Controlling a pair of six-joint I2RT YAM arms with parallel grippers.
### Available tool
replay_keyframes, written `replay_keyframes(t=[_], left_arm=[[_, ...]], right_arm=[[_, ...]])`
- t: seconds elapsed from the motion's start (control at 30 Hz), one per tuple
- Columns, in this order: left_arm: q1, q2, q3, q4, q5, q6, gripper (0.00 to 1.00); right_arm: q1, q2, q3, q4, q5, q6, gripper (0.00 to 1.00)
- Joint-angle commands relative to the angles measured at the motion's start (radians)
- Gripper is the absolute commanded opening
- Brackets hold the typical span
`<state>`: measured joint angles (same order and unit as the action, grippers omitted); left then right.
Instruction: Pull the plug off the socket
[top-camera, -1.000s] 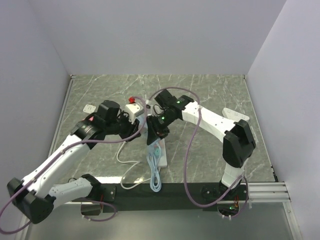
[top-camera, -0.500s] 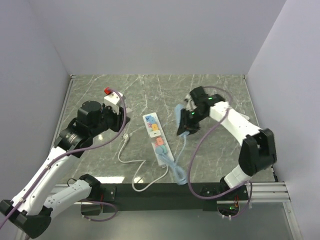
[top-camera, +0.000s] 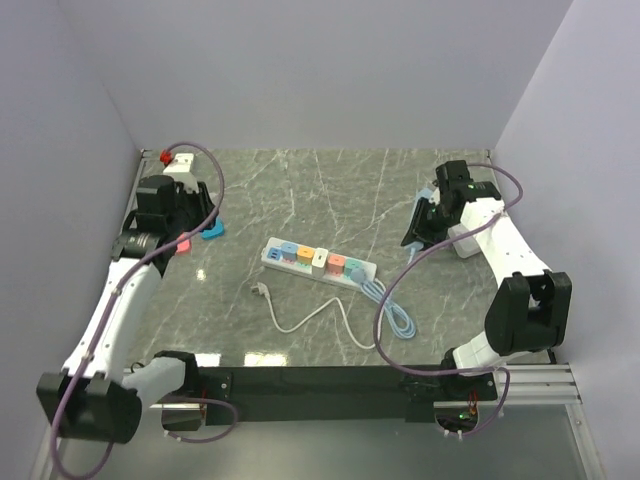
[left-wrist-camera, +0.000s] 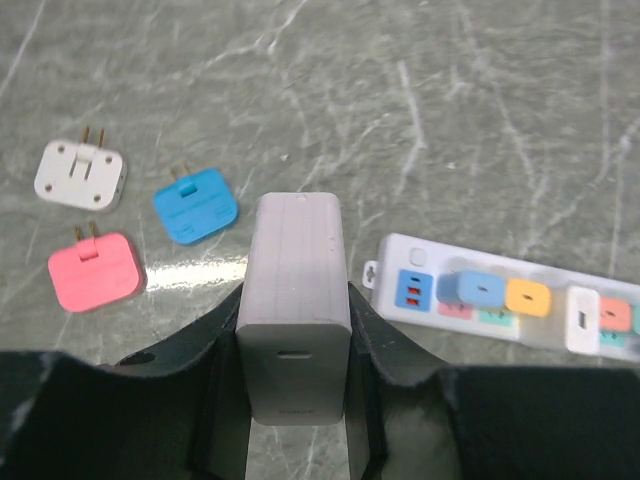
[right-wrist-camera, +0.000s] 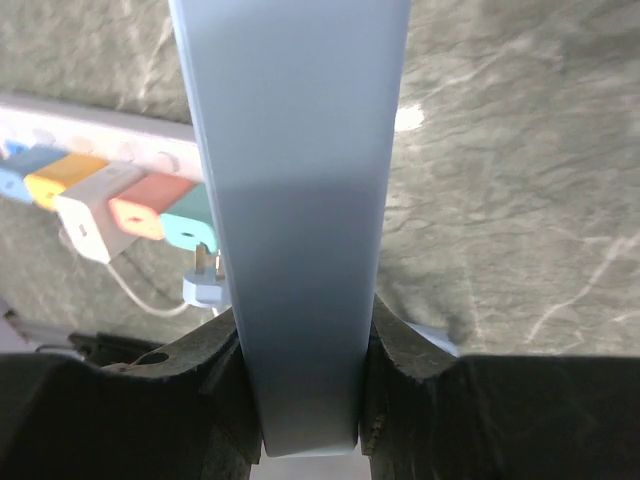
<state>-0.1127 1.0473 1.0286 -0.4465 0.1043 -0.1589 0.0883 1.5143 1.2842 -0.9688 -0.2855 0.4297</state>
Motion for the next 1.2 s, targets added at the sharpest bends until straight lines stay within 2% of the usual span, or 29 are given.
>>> replay_keyframes(t=[0.0, 0.1, 0.37, 0.43, 0.6, 0.73, 0.83, 0.87, 0.97, 1.0, 1.03, 1.07, 1.17], left_arm=[[0.062, 0.049, -0.009, 0.112, 0.047, -0.083, 0.00], [0.094, 0.095, -0.007, 0.135, 0.069, -0.108, 0.00], [0.110, 0.117, -0.008, 0.135, 0.020, -0.133, 0.00], [0.140, 0.128, -0.010, 0.138, 0.028, -0.139, 0.00], [0.194, 0.192, -0.024, 0.160, 0.058, -0.182, 0.00], [0.261, 0.256, -0.039, 0.216, 0.092, -0.217, 0.00], [0.297, 0.319, -0.018, 0.227, 0.098, -0.231, 0.00], [0.301, 0.338, -0.012, 0.235, 0.095, -0.235, 0.00], [0.329, 0.416, 0.016, 0.247, 0.080, -0.251, 0.00], [0.343, 0.453, 0.025, 0.252, 0.081, -0.252, 0.01], [0.347, 0.471, 0.043, 0.255, 0.083, -0.255, 0.00], [0.350, 0.491, 0.057, 0.255, 0.083, -0.257, 0.00], [0.354, 0.563, 0.106, 0.253, 0.089, -0.258, 0.00]], right_arm=[[-0.050, -0.028, 0.032, 0.004, 0.104, 0.014, 0.00], [-0.120, -0.019, 0.020, -0.010, 0.091, -0.002, 0.00], [-0.197, -0.066, -0.025, -0.024, 0.241, 0.014, 0.00], [-0.219, -0.036, 0.003, 0.004, 0.235, 0.011, 0.00], [-0.249, 0.160, 0.133, 0.021, 0.269, -0.002, 0.00], [-0.298, 0.280, 0.239, 0.062, 0.259, 0.049, 0.02], [-0.326, 0.354, 0.303, 0.073, 0.255, 0.084, 0.25], [-0.328, 0.388, 0.320, 0.073, 0.249, 0.087, 0.43], [-0.329, 0.435, 0.380, 0.051, 0.233, 0.090, 0.59], [-0.329, 0.434, 0.385, 0.053, 0.227, 0.089, 0.61], [-0.329, 0.429, 0.377, 0.059, 0.229, 0.087, 0.69], [-0.329, 0.408, 0.369, 0.067, 0.227, 0.084, 0.83], [-0.328, 0.370, 0.343, 0.081, 0.210, 0.070, 0.85]])
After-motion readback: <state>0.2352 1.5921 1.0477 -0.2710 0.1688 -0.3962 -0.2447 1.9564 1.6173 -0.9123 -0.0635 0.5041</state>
